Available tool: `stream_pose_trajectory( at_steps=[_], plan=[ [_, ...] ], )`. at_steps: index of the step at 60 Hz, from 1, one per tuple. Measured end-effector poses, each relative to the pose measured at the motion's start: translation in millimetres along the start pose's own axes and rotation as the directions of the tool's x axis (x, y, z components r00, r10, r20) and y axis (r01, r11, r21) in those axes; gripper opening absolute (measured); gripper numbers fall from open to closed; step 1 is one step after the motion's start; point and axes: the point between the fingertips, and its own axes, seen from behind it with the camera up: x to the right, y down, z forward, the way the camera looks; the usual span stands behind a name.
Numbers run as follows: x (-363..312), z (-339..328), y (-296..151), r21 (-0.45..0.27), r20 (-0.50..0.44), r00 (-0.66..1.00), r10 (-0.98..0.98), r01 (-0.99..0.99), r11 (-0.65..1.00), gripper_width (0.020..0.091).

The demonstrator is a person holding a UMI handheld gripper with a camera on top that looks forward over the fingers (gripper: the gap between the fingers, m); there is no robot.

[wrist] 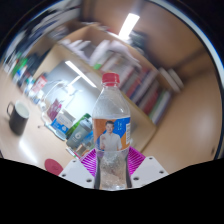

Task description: Pour water

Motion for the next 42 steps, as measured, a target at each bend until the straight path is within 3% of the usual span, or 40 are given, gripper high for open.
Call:
stream_pose_trajectory(
  at_steps=[5,10,14,20,27,42],
  plan=[
    [-38,23,-43,0.075,0.036,0.932,-0.359,0.356,0.931,0.0359],
    [-78,41,-64,0.157,0.026,0.728,-0.685,0.674,0.722,0.0359],
    [-105,53,-70,0.177,-0.001,0.559,-0.829,0.816,0.550,0.0358],
    [-133,70,-69,0.194,-0.007,0.371,-0.928,0.911,0.363,0.0356],
    [-155,78,-79,0.228,-0.079,0.174,-0.982,0.962,0.152,0.0358],
    [-176,77,-109,0.263,-0.161,0.048,-0.986,0.965,0.004,0.0356]
  ],
)
